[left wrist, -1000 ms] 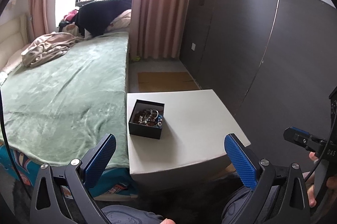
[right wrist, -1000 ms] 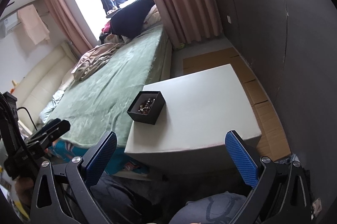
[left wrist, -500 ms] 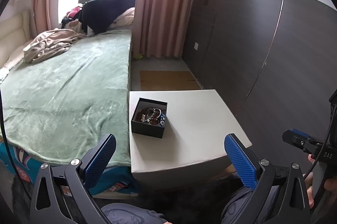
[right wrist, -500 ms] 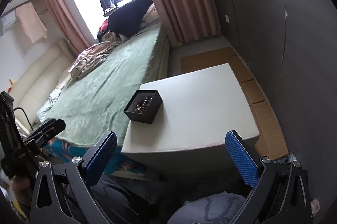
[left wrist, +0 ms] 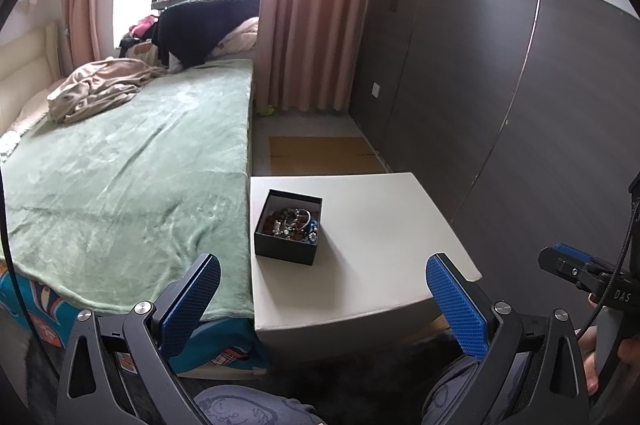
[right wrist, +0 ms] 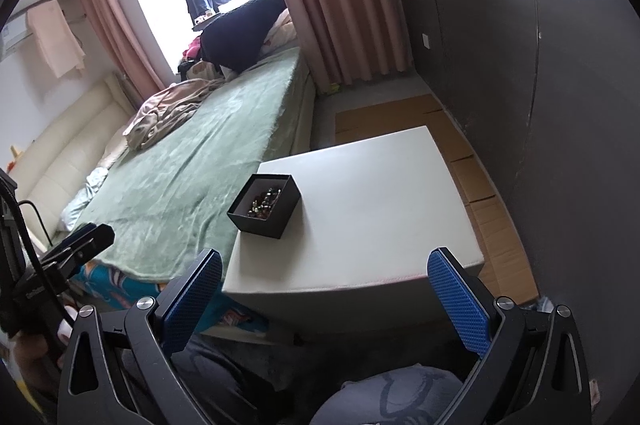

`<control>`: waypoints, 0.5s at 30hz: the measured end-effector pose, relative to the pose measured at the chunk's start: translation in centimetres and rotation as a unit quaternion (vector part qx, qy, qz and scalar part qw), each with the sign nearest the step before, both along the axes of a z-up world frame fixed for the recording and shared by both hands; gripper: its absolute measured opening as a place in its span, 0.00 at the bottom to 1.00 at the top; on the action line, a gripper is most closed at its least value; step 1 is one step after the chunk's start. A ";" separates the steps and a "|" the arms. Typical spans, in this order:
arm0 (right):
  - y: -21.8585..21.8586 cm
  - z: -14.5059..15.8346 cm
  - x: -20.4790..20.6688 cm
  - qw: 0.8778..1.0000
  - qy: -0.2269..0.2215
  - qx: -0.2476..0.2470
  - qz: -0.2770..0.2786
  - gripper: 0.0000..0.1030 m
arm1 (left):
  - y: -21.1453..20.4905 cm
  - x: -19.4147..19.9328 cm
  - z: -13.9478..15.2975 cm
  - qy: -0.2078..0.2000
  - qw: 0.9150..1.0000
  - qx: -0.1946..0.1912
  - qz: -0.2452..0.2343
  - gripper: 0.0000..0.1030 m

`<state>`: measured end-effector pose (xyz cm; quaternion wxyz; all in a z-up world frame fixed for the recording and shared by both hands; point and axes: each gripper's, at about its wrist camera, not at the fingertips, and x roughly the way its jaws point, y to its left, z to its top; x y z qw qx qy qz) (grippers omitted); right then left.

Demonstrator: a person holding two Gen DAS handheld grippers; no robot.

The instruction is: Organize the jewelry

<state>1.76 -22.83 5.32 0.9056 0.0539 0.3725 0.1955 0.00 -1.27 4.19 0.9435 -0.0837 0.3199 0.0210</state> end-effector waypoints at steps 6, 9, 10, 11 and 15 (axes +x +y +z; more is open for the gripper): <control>-0.1 0.3 -0.1 1.000 -0.002 -0.004 0.000 1.00 | 0.3 -0.2 0.0 -0.001 1.000 0.002 0.004 0.99; -0.1 0.4 -0.2 1.000 -0.004 -0.004 -0.001 1.00 | 0.4 -0.4 0.2 -0.003 1.000 0.004 0.005 0.99; -0.1 0.5 -0.2 1.000 -0.004 -0.003 -0.001 1.00 | 0.4 -0.4 0.2 -0.002 1.000 0.004 0.006 0.99; -0.2 0.5 -0.2 1.000 -0.004 -0.003 -0.001 1.00 | 0.4 -0.5 0.2 -0.003 1.000 0.004 0.006 0.99; -0.2 0.4 -0.2 1.000 -0.004 -0.003 -0.002 1.00 | 0.5 -0.5 0.2 -0.003 1.000 0.004 0.005 0.99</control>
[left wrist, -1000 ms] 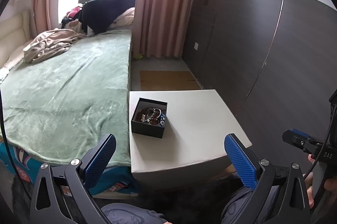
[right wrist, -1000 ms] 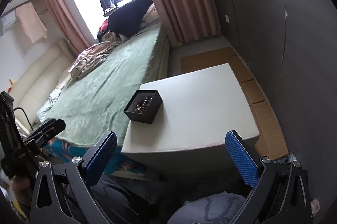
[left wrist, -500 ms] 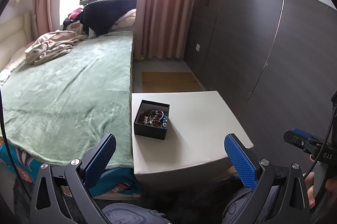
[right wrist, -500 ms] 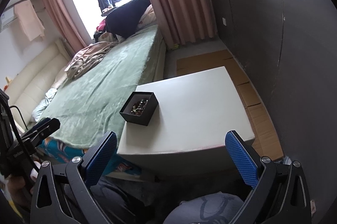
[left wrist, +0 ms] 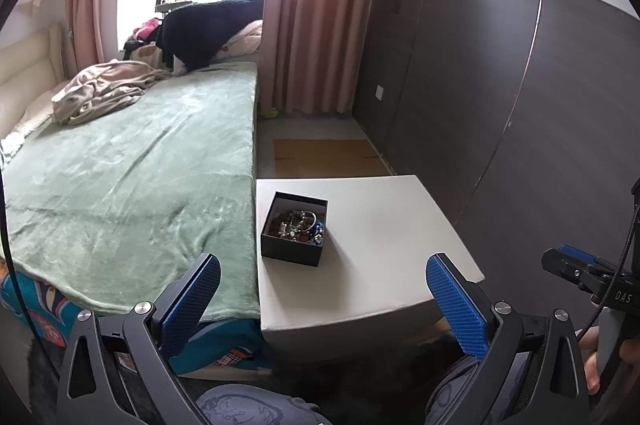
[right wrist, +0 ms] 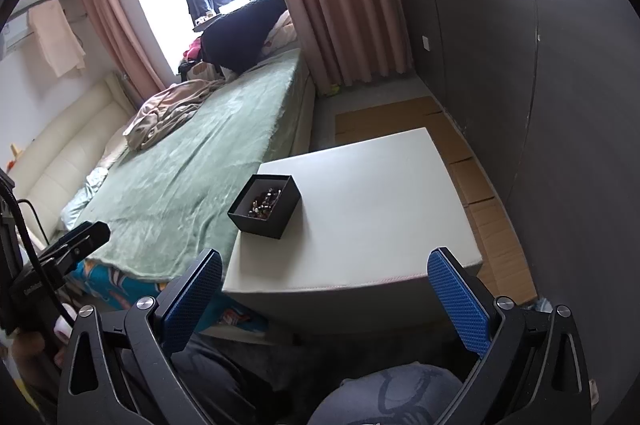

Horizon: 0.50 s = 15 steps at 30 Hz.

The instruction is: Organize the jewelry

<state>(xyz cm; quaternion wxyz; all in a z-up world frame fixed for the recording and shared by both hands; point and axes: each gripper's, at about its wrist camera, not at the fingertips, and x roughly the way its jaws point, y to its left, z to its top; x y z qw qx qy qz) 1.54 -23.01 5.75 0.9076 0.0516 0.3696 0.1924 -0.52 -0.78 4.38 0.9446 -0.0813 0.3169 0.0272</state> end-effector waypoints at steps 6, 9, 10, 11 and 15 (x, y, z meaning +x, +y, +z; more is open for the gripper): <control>-0.1 -0.1 0.0 1.000 0.000 0.000 -0.001 1.00 | 0.0 -0.1 0.1 0.000 1.000 0.001 0.002 0.99; -0.1 -0.2 0.1 1.000 0.002 -0.001 -0.002 1.00 | 0.1 -0.1 0.1 0.000 1.000 0.001 0.005 0.99; -0.1 -0.2 0.2 1.000 0.003 -0.001 -0.003 1.00 | 0.1 -0.1 0.1 -0.001 1.000 0.001 0.005 0.99; 0.0 -0.2 0.3 1.000 0.003 -0.002 -0.002 1.00 | 0.1 -0.1 0.1 -0.002 1.000 0.003 0.006 0.99; 0.4 -0.4 0.6 1.000 0.007 -0.005 -0.002 1.00 | 0.3 0.1 0.0 -0.003 1.000 0.006 0.006 0.99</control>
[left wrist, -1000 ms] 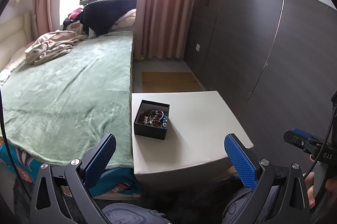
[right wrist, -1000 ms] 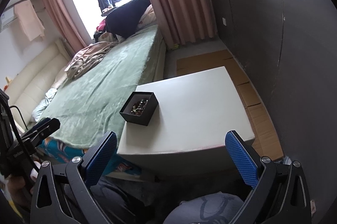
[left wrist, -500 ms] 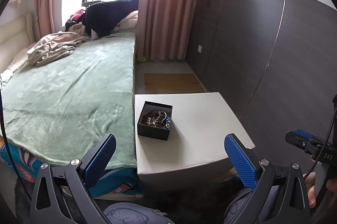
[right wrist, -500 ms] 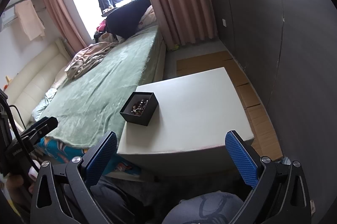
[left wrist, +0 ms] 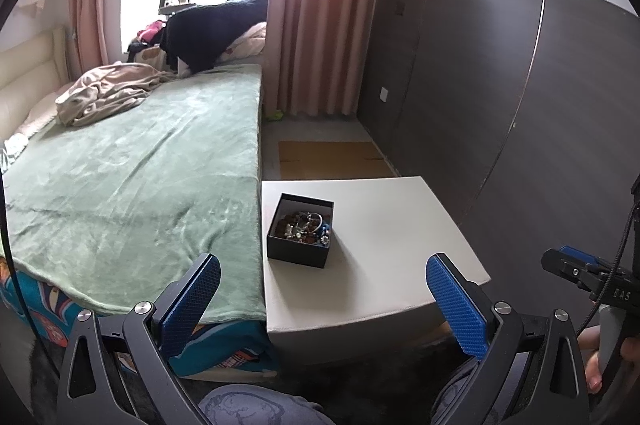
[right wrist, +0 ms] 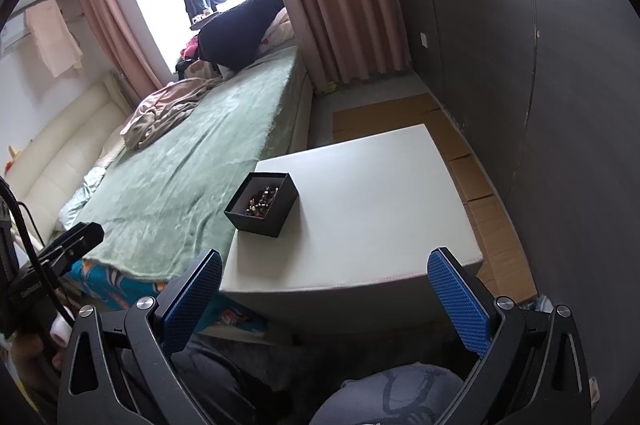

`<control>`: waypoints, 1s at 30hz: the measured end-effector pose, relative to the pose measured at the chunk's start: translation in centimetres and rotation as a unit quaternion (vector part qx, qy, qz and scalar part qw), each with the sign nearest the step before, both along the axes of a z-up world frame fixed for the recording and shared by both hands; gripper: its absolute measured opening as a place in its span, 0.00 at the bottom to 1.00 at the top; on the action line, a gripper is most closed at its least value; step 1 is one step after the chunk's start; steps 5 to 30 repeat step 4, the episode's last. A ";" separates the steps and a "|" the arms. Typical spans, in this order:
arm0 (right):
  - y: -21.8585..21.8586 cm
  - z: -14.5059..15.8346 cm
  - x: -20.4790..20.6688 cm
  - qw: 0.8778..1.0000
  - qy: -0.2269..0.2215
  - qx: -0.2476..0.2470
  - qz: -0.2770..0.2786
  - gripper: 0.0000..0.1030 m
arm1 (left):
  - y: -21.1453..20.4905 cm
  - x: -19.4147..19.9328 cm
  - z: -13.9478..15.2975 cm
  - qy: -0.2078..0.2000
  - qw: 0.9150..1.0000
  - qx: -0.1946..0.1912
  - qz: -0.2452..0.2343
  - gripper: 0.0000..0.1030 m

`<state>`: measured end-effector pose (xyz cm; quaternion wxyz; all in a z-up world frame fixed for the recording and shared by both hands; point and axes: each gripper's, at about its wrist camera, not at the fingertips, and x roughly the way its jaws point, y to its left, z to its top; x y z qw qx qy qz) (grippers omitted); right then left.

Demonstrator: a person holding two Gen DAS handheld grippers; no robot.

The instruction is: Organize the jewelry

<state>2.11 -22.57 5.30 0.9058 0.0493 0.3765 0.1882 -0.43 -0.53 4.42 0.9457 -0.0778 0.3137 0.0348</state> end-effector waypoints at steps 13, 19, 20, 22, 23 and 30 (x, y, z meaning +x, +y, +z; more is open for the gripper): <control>0.3 -0.5 0.7 1.000 0.004 -0.002 -0.006 1.00 | 0.3 0.6 -0.5 0.002 1.000 -0.001 -0.003 0.99; 0.3 -0.5 0.7 1.000 0.004 -0.002 -0.006 1.00 | 0.3 0.6 -0.5 0.002 1.000 -0.001 -0.003 0.99; 0.3 -0.5 0.7 1.000 0.004 -0.002 -0.006 1.00 | 0.3 0.6 -0.5 0.002 1.000 -0.001 -0.003 0.99; 0.3 -0.5 0.7 1.000 0.004 -0.002 -0.006 1.00 | 0.3 0.6 -0.5 0.002 1.000 -0.001 -0.003 0.99; 0.3 -0.5 0.7 1.000 0.004 -0.002 -0.006 1.00 | 0.3 0.6 -0.5 0.002 1.000 -0.001 -0.003 0.99; 0.3 -0.5 0.7 1.000 0.004 -0.002 -0.006 1.00 | 0.3 0.6 -0.5 0.002 1.000 -0.001 -0.003 0.99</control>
